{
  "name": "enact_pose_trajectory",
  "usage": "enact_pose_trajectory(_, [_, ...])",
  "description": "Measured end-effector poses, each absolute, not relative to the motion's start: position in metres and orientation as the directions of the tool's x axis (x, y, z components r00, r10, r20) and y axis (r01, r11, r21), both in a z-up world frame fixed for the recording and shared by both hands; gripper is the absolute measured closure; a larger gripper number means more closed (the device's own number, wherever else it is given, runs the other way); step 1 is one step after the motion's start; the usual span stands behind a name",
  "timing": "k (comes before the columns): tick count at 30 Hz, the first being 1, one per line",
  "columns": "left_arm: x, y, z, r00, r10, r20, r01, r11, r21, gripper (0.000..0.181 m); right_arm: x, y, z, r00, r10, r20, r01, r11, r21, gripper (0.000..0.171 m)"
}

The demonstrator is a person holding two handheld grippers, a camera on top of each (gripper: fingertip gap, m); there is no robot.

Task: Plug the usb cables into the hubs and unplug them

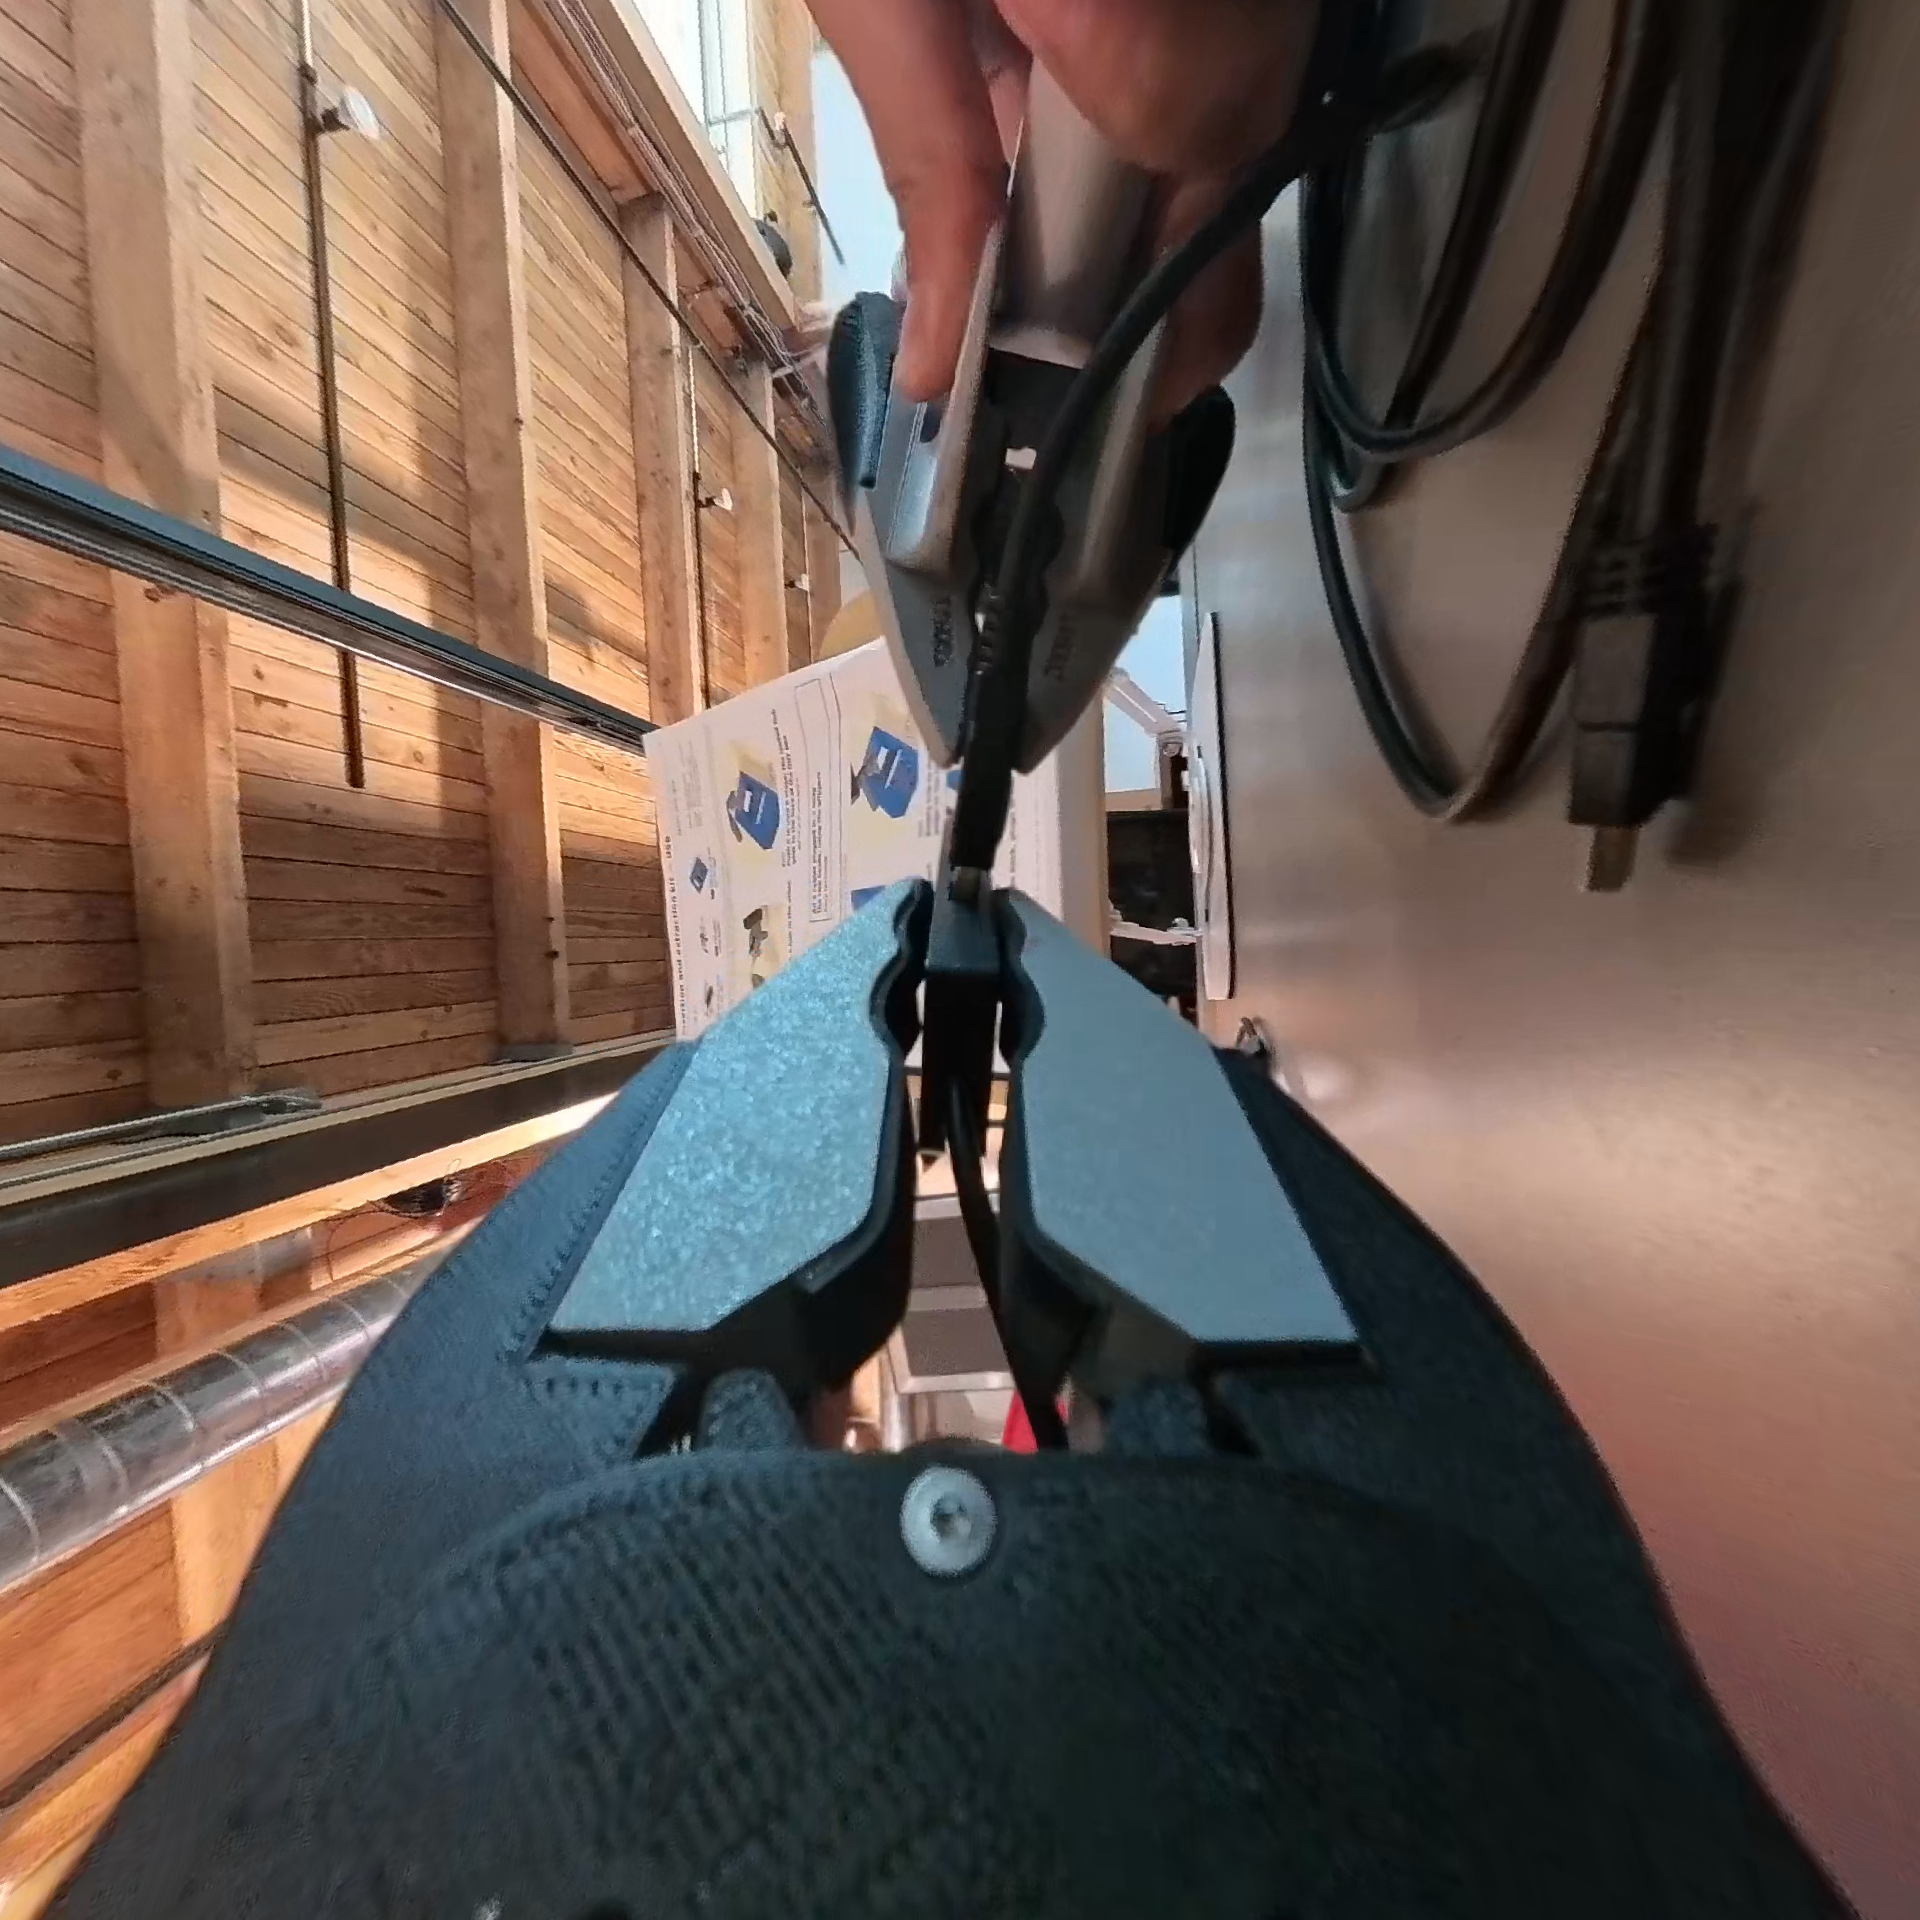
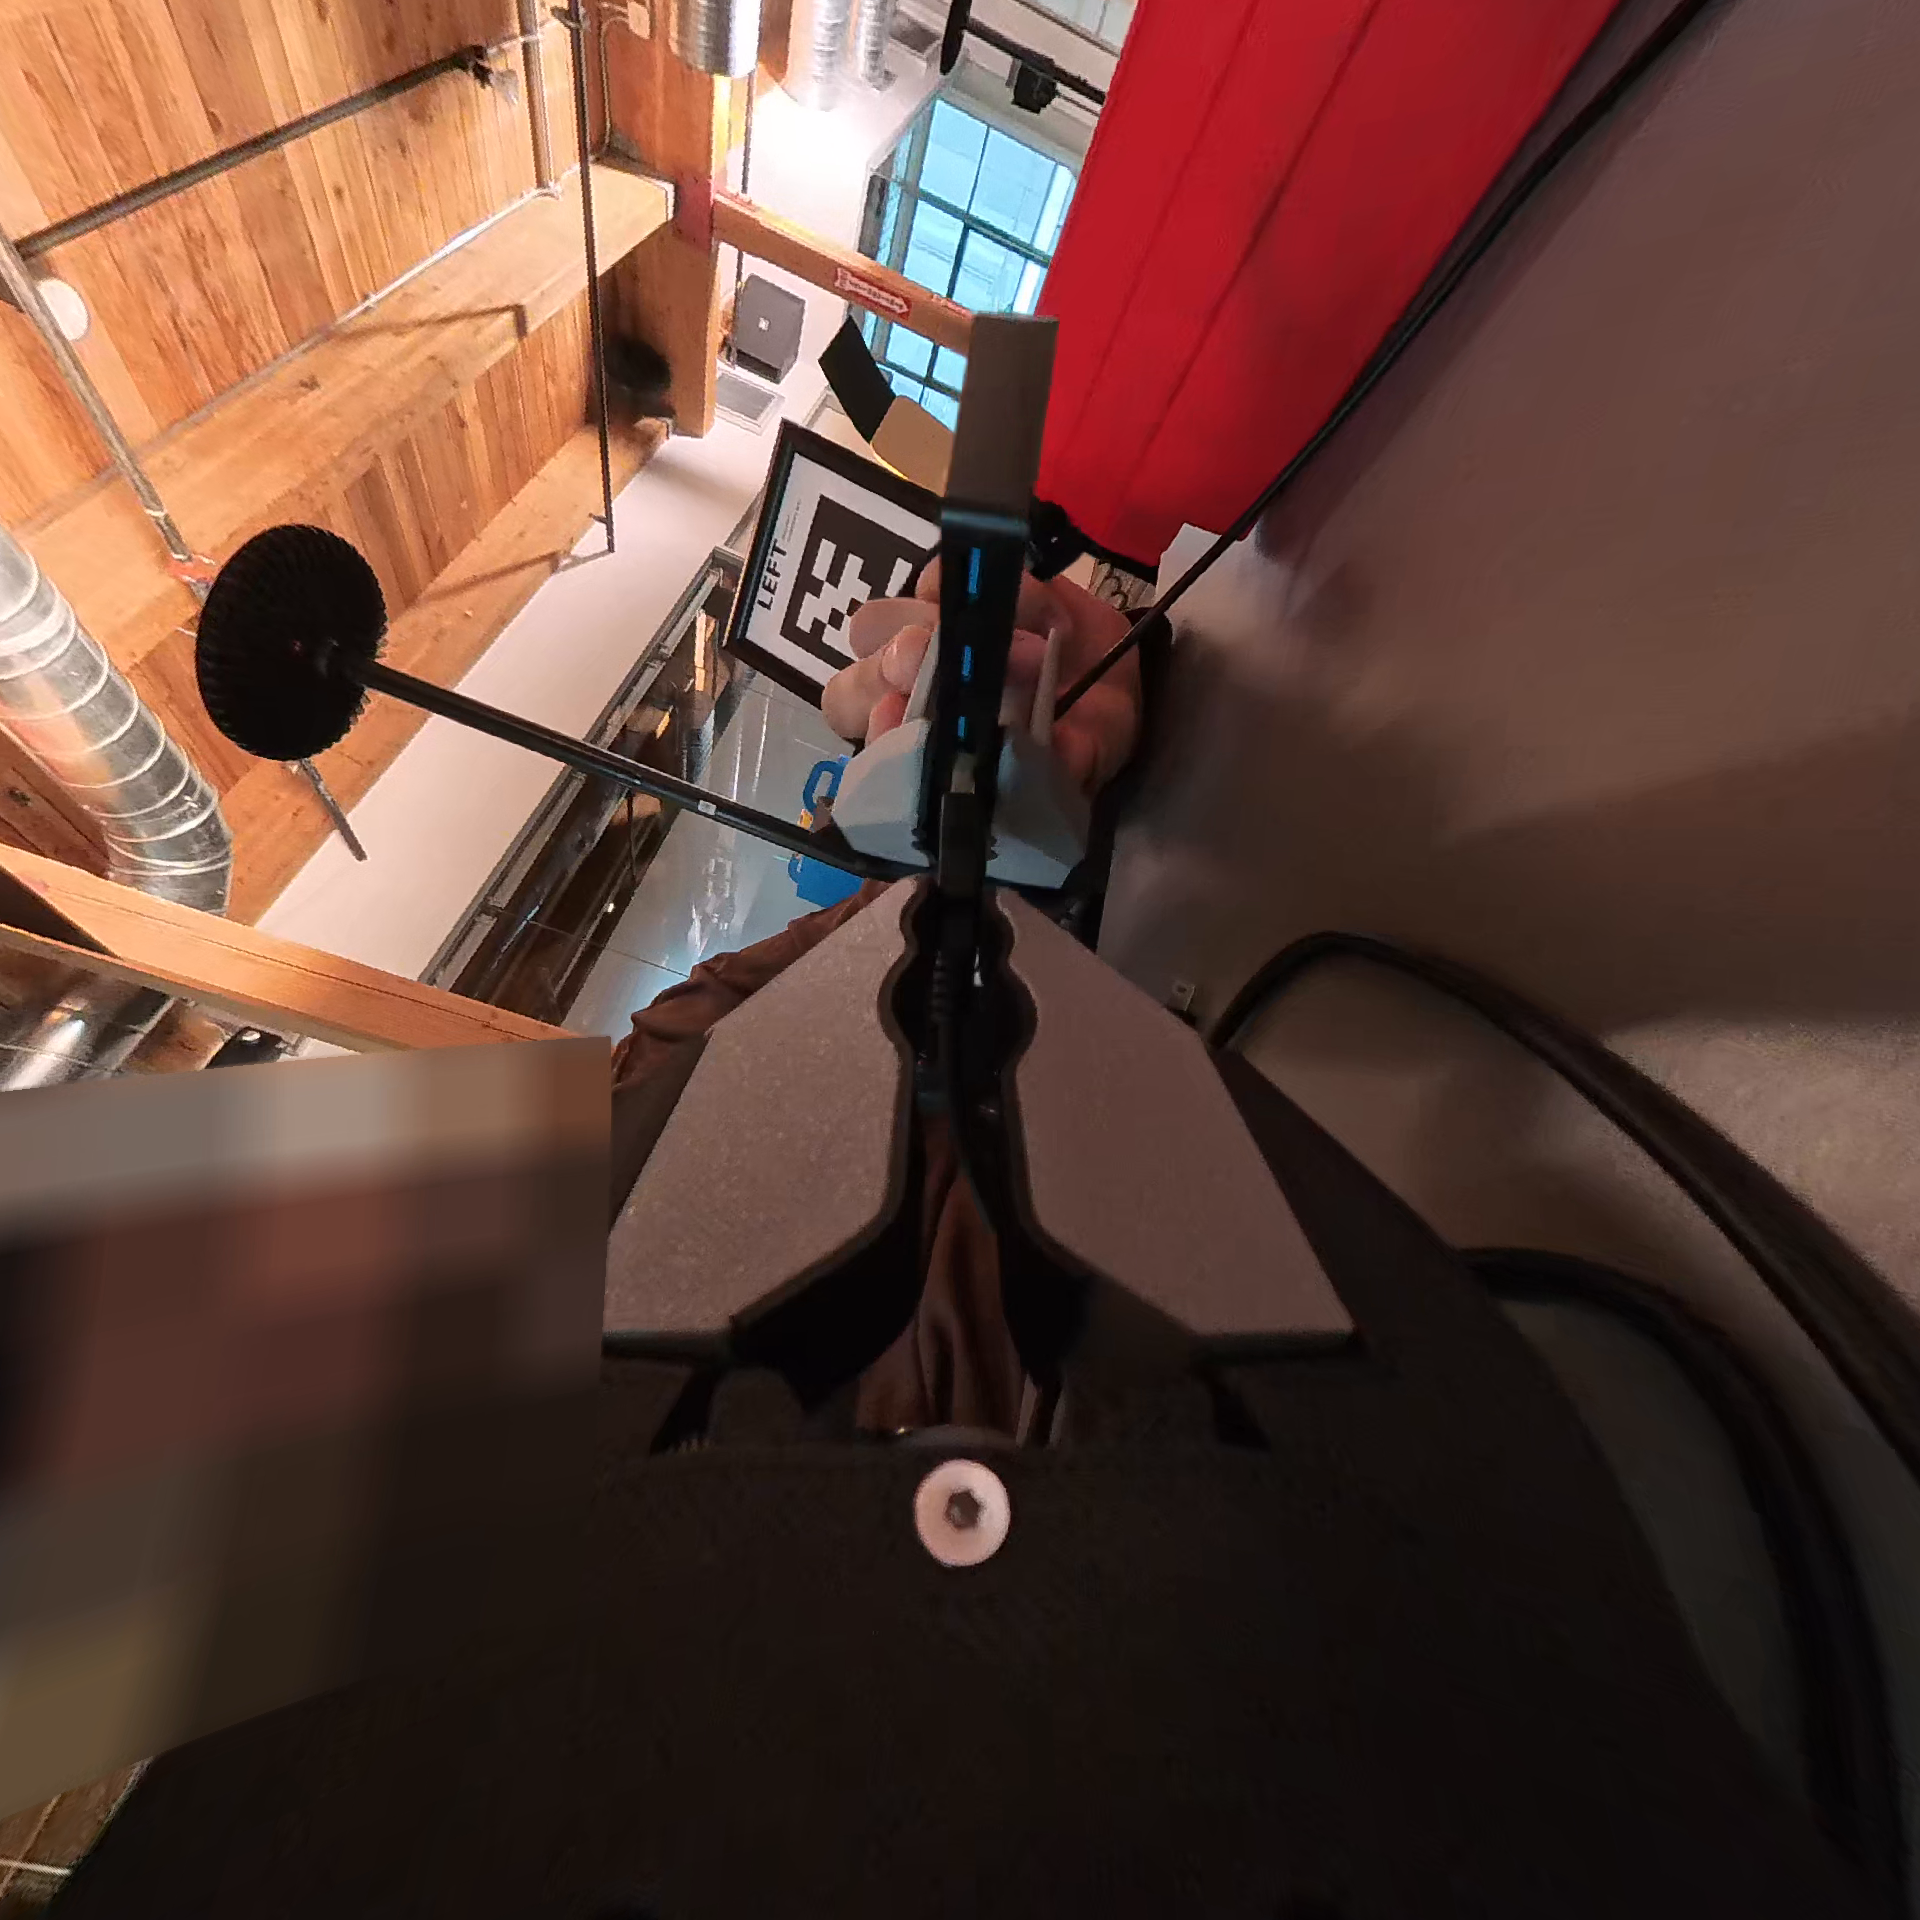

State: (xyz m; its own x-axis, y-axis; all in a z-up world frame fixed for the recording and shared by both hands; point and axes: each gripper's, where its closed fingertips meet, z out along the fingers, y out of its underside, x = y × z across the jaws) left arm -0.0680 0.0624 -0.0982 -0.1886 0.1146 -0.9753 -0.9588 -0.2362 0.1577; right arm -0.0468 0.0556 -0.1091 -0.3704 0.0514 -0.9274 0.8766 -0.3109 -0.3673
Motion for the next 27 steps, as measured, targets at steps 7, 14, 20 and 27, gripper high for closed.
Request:
enact_pose_trajectory(7, [-0.068, 0.063, -0.105, -0.174, 0.083, -0.981, -0.960, -0.236, 0.150, 0.174, -0.052, 0.058, -0.113, -0.351, 0.043, -0.936, 0.886, -0.309, -0.346, 0.167])
enact_pose_trajectory(14, [-0.081, 0.068, -0.093, 0.020, 0.113, -0.993, -0.972, -0.232, -0.046, 0.172, -0.063, 0.063, -0.096, -0.441, 0.144, -0.886, 0.822, -0.332, -0.463, 0.164])
enact_pose_trajectory(20, [-0.087, 0.069, -0.102, 0.034, 0.074, -0.997, -0.968, -0.247, -0.052, 0.172, -0.075, 0.100, -0.109, -0.443, 0.548, -0.710, 0.681, -0.310, -0.664, 0.143])
enact_pose_trajectory(27, [-0.091, 0.071, -0.106, 0.049, 0.059, -0.997, -0.962, -0.265, -0.063, 0.172, -0.056, 0.071, -0.096, -0.647, 0.647, -0.403, 0.532, 0.004, -0.847, 0.136])
